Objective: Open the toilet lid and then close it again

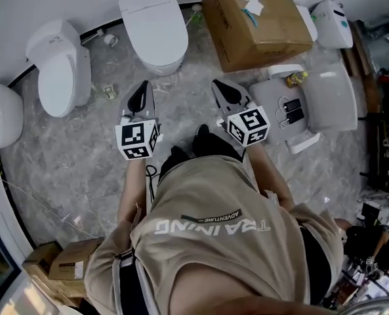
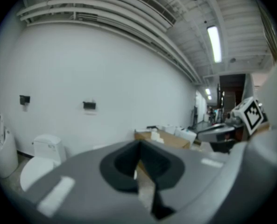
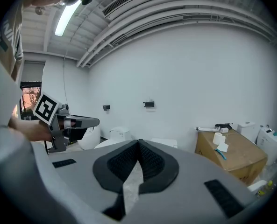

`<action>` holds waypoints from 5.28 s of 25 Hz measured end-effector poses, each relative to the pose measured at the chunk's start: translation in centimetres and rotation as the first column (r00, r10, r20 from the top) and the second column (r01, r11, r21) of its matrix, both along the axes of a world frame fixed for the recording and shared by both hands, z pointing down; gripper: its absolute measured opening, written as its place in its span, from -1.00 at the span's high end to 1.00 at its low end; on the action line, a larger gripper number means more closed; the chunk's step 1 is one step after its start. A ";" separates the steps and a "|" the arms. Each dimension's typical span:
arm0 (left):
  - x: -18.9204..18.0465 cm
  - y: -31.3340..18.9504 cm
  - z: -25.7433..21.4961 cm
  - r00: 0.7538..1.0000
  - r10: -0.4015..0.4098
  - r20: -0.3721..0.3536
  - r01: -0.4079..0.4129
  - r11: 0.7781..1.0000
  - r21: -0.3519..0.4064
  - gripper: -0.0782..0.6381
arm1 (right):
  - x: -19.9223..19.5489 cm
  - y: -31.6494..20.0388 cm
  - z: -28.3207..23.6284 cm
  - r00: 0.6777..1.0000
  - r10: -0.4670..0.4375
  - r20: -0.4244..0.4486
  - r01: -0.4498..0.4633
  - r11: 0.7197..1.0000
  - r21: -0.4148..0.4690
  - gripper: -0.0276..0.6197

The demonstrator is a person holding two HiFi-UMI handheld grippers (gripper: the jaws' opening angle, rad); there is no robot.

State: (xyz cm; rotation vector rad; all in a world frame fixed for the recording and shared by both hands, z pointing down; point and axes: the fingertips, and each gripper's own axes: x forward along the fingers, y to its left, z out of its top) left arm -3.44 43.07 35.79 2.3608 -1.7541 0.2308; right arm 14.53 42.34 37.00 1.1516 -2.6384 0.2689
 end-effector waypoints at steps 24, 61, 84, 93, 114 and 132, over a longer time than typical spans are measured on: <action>4.1 -16.2 -0.7 0.981 -0.147 0.124 0.154 0.987 -0.043 0.77 | 2.2 -19.6 4.8 0.980 -0.192 0.051 0.194 0.980 -0.039 0.87; -8.8 -31.5 3.4 0.999 -0.029 0.046 0.032 0.997 -0.068 0.77 | -8.7 -31.6 6.0 0.997 -0.046 -0.066 0.040 0.995 -0.096 0.87; -3.8 -41.3 7.0 0.992 -0.016 0.123 0.042 0.976 -0.215 0.77 | -6.3 -44.2 14.1 0.983 -0.167 -0.070 0.149 0.965 -0.217 0.87; -6.5 -42.1 12.8 0.988 -0.010 0.153 0.059 0.944 -0.323 0.77 | -7.4 -44.4 18.6 0.982 -0.165 -0.092 0.126 0.934 -0.334 0.87; -7.4 -34.9 36.3 0.977 0.160 0.144 -0.030 0.765 -0.643 0.77 | -5.8 -34.1 41.2 0.940 -0.216 -0.262 -0.021 0.733 -0.680 0.87; -7.8 -25.3 54.3 0.996 0.071 0.057 0.008 0.555 -0.832 0.76 | -2.8 -30.1 54.7 0.870 -0.353 -0.346 -0.029 0.663 -0.748 0.87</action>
